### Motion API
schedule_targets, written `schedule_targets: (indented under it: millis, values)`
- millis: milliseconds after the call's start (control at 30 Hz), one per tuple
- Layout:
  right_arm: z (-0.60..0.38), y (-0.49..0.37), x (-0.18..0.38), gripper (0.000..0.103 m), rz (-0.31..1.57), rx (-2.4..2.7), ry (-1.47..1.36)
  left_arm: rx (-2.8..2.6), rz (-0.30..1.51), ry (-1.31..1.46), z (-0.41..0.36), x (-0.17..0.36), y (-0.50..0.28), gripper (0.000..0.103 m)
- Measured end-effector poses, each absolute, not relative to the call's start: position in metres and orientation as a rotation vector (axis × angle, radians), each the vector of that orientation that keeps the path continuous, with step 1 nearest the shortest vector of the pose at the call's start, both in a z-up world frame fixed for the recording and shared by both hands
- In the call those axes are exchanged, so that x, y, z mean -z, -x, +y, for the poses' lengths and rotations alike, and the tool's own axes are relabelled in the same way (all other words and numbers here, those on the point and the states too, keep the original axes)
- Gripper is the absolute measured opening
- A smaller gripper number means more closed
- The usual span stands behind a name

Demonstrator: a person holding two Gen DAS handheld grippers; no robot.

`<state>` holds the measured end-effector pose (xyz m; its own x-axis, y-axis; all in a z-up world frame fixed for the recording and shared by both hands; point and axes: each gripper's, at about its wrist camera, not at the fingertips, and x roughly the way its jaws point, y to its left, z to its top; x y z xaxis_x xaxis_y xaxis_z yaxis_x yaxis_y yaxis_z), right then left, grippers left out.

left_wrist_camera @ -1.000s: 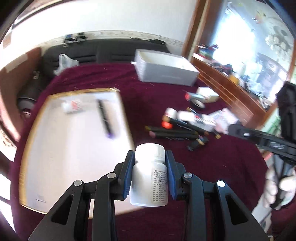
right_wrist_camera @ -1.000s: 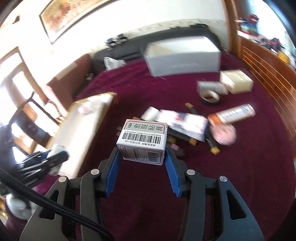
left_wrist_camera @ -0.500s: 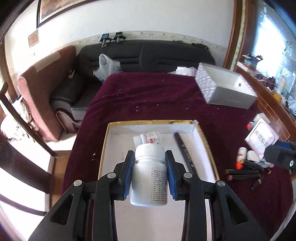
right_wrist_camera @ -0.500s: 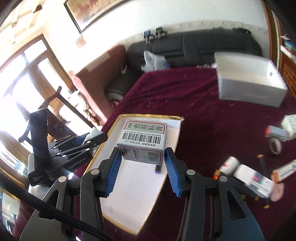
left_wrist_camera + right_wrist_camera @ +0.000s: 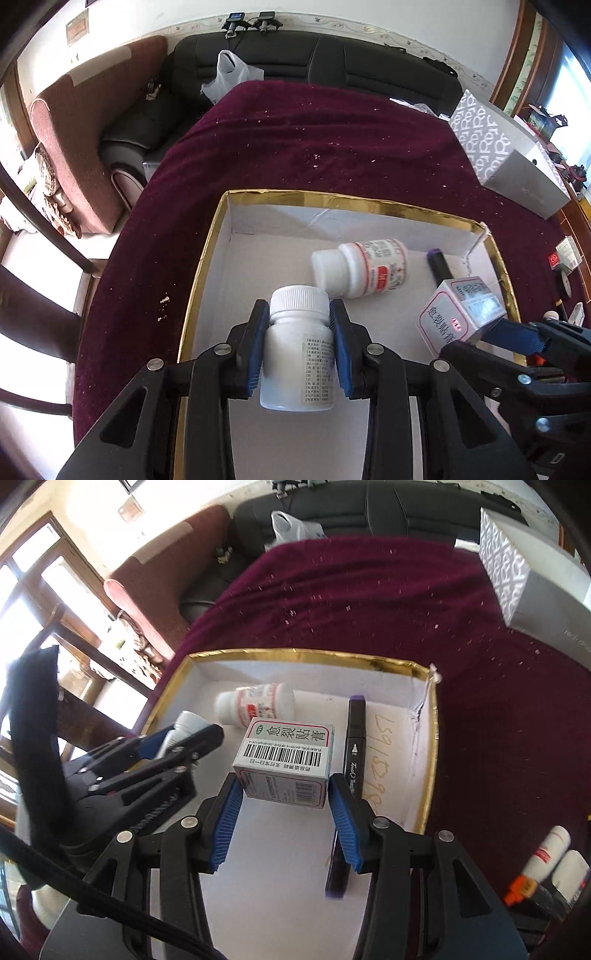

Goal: Organize objects
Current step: 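Place the pill bottle and medicine box into the tray, opening both grippers, then move both grippers back over the pile of markers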

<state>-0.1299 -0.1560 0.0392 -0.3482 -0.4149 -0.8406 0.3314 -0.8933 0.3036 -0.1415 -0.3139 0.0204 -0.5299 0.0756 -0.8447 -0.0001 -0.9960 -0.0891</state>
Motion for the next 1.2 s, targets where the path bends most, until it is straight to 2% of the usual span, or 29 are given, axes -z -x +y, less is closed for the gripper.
schedule_targets:
  millis: [367, 433, 567, 700, 833, 1067, 1200]
  values:
    - [-0.160, 0.139, -0.027, 0.048, -0.056, 2.300, -1.459, -2.751, -0.095, 1.484, -0.314, -0.017, 0.150, 0.030]
    - [-0.163, 0.141, -0.028, 0.048, -0.048, 2.301, -1.459, -2.743, -0.125, 1.480, -0.314, -0.018, 0.151, 0.038]
    - [-0.159, 0.141, -0.028, 0.051, -0.066, 2.309, -1.465, -2.741, -0.166, 1.489, -0.314, -0.019, 0.153, 0.042]
    - [-0.154, 0.139, -0.034, 0.056, -0.093, 2.325, -1.433, -2.722, -0.280, 1.496, -0.319, -0.025, 0.150, 0.052]
    - [-0.148, 0.129, -0.053, 0.064, -0.110, 2.353, -1.354, -2.756, -0.298, 1.459, -0.322, -0.038, 0.143, 0.054]
    - [-0.125, 0.101, -0.085, 0.067, -0.176, 2.377, -1.260, -2.817, -0.306, 1.357, -0.321, -0.066, 0.118, 0.054]
    - [-0.098, 0.075, -0.093, 0.071, -0.235, 2.387, -1.216, -2.878, -0.242, 1.240, -0.303, -0.069, 0.089, 0.061]
